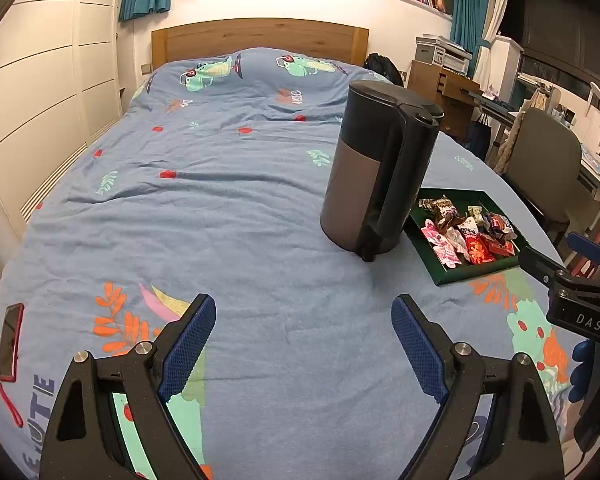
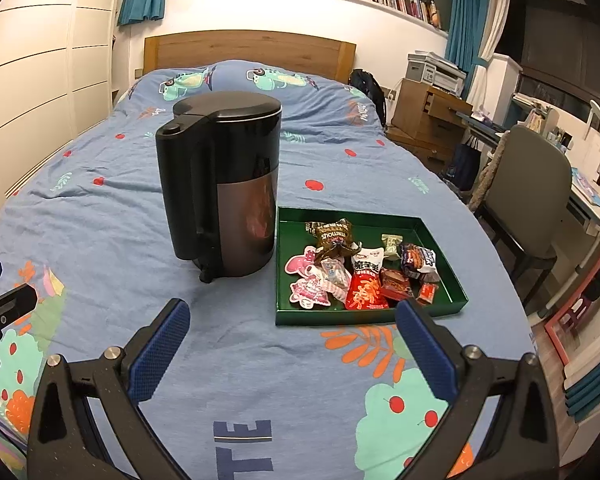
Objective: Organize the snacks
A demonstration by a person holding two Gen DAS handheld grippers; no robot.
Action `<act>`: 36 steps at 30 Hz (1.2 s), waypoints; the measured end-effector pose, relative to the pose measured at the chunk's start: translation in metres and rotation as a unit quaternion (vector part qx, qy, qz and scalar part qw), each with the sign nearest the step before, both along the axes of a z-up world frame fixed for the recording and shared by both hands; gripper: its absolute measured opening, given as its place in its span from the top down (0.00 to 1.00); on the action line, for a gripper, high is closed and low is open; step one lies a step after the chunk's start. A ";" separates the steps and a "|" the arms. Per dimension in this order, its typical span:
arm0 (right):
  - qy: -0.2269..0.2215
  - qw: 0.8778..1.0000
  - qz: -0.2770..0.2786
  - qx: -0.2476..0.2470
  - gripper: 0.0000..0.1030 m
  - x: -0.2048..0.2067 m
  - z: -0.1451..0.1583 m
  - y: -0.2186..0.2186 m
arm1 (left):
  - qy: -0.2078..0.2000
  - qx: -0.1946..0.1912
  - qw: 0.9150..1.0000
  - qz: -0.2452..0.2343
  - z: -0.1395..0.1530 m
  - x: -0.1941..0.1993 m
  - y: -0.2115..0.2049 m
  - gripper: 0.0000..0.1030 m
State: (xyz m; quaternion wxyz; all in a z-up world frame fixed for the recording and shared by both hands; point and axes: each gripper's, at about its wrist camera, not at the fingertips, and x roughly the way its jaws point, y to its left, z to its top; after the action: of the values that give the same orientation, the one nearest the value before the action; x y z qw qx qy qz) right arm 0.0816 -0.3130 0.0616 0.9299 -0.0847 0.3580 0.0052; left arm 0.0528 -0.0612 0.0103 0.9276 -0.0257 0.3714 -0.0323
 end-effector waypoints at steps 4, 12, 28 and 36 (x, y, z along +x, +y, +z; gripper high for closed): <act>0.002 1.000 -0.001 0.001 0.00 0.001 -0.002 -0.002 | 0.004 0.000 1.000 -0.001 -0.003 0.001 0.000 0.16; 0.008 1.000 -0.004 0.003 0.00 0.003 -0.009 -0.006 | 0.010 0.004 1.000 0.002 -0.007 0.003 0.002 0.16; 0.011 1.000 -0.012 -0.001 0.00 0.008 -0.009 -0.017 | 0.012 0.011 1.000 0.001 -0.009 0.004 0.003 0.16; 0.011 1.000 -0.012 -0.003 0.00 0.009 -0.008 -0.018 | 0.006 0.016 1.000 -0.004 -0.008 0.003 0.002 0.16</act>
State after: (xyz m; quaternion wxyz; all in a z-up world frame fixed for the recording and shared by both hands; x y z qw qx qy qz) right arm 0.0908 -0.3314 0.0535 0.9257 -0.0829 0.3690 -0.0058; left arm 0.0560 -0.0588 0.0019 0.9256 -0.0097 0.3773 -0.0297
